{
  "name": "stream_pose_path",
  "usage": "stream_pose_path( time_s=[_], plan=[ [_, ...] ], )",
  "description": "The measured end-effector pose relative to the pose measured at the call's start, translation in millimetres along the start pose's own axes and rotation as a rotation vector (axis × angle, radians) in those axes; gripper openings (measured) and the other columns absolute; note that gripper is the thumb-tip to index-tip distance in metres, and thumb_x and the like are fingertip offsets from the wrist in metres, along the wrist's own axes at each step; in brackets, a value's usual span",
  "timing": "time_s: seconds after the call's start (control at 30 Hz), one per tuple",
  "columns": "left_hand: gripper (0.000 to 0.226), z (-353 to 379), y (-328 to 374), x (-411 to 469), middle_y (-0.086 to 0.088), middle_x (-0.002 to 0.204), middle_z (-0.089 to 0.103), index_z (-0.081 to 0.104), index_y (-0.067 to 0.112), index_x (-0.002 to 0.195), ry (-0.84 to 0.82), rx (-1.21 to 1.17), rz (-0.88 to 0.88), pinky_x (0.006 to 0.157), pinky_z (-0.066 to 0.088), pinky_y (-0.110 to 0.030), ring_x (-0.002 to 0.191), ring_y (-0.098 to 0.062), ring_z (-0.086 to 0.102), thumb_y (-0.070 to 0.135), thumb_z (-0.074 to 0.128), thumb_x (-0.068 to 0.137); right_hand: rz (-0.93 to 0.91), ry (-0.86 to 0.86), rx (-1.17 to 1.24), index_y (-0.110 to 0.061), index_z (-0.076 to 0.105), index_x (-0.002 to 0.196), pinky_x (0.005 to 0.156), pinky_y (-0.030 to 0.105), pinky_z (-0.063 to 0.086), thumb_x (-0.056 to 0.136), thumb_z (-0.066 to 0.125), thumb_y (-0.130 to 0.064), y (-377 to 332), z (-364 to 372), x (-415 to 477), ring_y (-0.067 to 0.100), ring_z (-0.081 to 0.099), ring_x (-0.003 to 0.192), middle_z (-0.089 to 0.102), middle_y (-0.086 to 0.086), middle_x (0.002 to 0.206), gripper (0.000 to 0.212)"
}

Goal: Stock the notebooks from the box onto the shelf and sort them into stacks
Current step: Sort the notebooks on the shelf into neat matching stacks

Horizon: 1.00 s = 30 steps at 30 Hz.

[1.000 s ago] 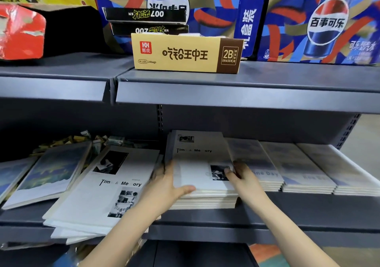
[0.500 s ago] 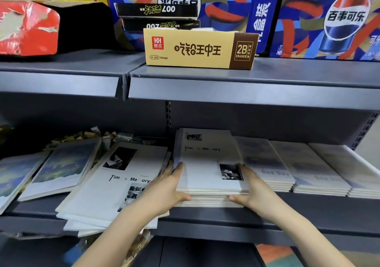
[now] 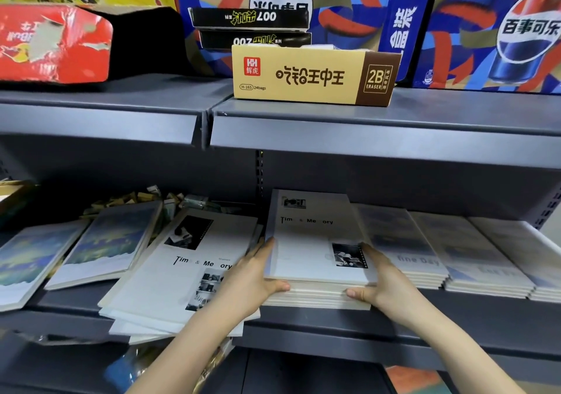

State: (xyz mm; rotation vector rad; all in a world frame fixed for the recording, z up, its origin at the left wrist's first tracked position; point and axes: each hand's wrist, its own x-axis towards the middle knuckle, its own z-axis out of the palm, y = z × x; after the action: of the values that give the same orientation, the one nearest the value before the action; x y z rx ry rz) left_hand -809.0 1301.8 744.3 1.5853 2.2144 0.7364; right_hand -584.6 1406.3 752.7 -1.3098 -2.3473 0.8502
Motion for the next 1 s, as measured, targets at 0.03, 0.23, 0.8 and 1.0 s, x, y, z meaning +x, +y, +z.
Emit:
stream_pose_path(
  time_s=[0.03,0.23,0.8,1.0],
  plan=[
    [0.095,0.0,-0.2,-0.3,0.013,0.155,0.017,0.013,0.033,0.149,-0.002,-0.011,0.003,0.112,0.03,-0.034,0.142,-0.013,0.022,0.05,0.07,0.075,-0.012,-0.007,-0.014,-0.017,0.012,0.15,0.104,0.014,0.02,0.078,0.075,-0.032,-1.8,-0.5,0.0,0.013,0.028,0.14,0.016,-0.003,0.157,0.097],
    [0.092,2.0,2.4,-1.3,0.006,0.155,0.022,0.016,0.025,0.149,-0.006,-0.096,-0.014,0.114,0.026,-0.032,0.141,-0.015,0.024,0.047,0.068,0.078,-0.042,-0.016,-0.068,-0.014,0.015,0.15,0.11,0.017,0.017,0.078,0.072,-0.04,-6.2,-2.7,0.8,0.014,0.021,0.143,0.018,0.001,0.157,0.095],
    [0.106,14.6,-11.8,-8.1,0.019,0.156,0.001,-0.001,0.035,0.148,0.035,-0.053,0.045,0.107,0.027,-0.021,0.141,-0.006,0.019,0.029,0.076,0.075,-0.006,0.027,0.024,-0.021,0.021,0.149,0.112,0.027,0.027,0.075,0.072,-0.044,5.1,-3.1,-1.0,0.015,0.028,0.141,0.027,-0.004,0.154,0.092],
    [0.104,14.8,-12.2,-6.6,0.017,0.155,0.015,0.009,0.036,0.148,0.07,-0.074,0.031,0.105,0.033,-0.021,0.136,-0.009,0.032,0.024,0.079,0.072,-0.027,-0.007,-0.025,-0.023,0.013,0.15,0.103,0.021,0.035,0.075,0.076,-0.035,8.6,0.4,-3.6,0.018,0.045,0.128,0.019,-0.007,0.156,0.099]
  ],
)
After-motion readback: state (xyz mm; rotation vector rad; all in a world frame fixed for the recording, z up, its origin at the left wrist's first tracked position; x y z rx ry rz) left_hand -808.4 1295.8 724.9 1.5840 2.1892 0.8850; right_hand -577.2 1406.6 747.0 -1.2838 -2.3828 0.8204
